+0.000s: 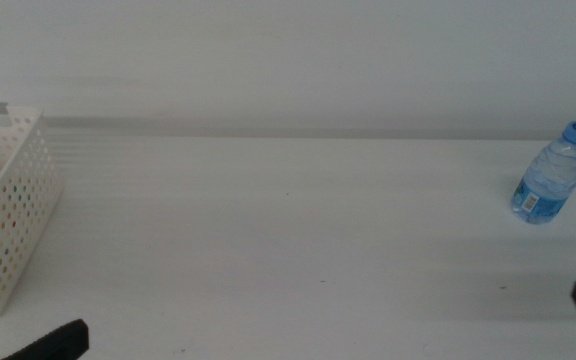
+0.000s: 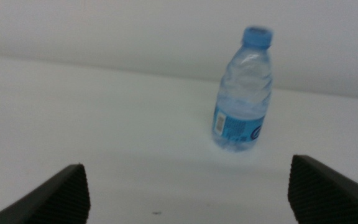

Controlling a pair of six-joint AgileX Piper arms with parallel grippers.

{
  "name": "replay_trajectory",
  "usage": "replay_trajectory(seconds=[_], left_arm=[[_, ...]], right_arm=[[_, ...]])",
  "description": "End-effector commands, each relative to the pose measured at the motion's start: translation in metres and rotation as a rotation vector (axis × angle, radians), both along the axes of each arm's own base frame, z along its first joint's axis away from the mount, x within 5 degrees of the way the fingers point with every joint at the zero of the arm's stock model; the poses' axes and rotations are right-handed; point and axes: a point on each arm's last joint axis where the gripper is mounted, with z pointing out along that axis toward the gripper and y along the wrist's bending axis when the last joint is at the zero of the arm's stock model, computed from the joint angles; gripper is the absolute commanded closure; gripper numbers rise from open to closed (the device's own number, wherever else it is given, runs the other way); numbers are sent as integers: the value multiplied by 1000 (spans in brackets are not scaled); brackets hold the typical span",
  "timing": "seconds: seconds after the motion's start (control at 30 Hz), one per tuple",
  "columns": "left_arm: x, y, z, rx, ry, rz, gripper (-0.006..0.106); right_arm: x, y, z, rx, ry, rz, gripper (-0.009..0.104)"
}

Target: Use arms to grab the bottles and put them into the dustbin to the left of the table.

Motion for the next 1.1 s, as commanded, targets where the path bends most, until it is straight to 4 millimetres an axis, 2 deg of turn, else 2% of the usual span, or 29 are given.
replay_trajectory(seconds=[0.0,0.27,0.63,0.87,1.07], left_arm=[[0,0,0,-10,-11,-7,7],[0,0,0,-10,-11,-7,7],[1,0,0,5,-22,0,7],[1,0,0,5,-22,0,7],[1,0,0,5,-22,0,7]], right_arm=[[12,2,1,-30,0,29,10],[33,8,-6,-9,-5,81,10],[35,7,-8,48,21,61,10],[36,-7,-5,55,-15,-47,10],[40,-22,-7,200,-30,-232,10]])
